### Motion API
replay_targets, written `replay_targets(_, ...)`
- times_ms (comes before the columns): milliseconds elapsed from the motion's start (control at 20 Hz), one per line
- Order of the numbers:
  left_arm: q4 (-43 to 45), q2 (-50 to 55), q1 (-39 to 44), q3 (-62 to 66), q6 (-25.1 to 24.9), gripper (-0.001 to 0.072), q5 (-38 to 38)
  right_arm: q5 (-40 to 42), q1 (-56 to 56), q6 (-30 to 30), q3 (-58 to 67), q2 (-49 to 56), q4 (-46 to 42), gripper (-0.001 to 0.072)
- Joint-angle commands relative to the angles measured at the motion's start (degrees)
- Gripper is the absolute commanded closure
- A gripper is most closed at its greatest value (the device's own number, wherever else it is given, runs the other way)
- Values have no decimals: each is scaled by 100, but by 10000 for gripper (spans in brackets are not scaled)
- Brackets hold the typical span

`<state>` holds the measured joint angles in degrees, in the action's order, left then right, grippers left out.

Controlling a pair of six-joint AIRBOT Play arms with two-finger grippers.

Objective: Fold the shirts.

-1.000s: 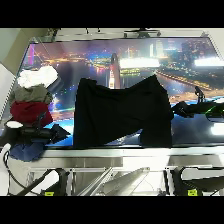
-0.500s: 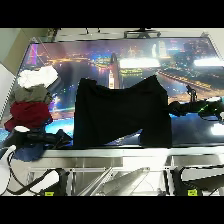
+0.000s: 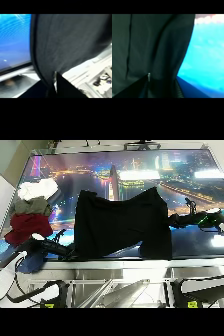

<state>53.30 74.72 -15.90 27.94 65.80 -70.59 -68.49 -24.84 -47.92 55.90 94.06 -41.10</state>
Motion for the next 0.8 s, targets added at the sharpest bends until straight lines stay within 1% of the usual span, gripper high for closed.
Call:
replay_targets(0,-131,-501,-151,254,28,677,166,-352,-42,-4,162,-15,131,509)
replay_targets(50,-251,-649,-162,345,24,677,153,-452,-35,-2,164,-17,131,596)
replay_targets(100,-356,-774,-162,433,17,677,155,-555,-28,4,164,-24,181,623)
replay_targets(150,-542,-907,-157,553,-13,677,157,-673,-33,42,166,-50,313,689)
replay_targets(200,-791,-1025,-157,717,-103,677,155,-767,-52,140,179,-138,487,684)
replay_targets(300,-1257,-1217,-162,1217,-186,677,46,-883,-87,153,299,-455,850,685)
replay_targets(400,-1775,-1349,-155,1762,-437,677,-284,-1121,-92,214,525,-935,1276,685)
replay_targets(550,-3005,-1613,-160,2618,-916,677,-754,-1320,-92,483,883,-2092,2437,685)
replay_targets(650,-4028,-1895,-166,3355,-1270,677,-1043,-1158,-92,654,1176,-3101,3047,685)
replay_targets(750,-5084,-2267,-254,4164,-1652,678,-1084,-546,-92,791,1541,-4127,3209,685)
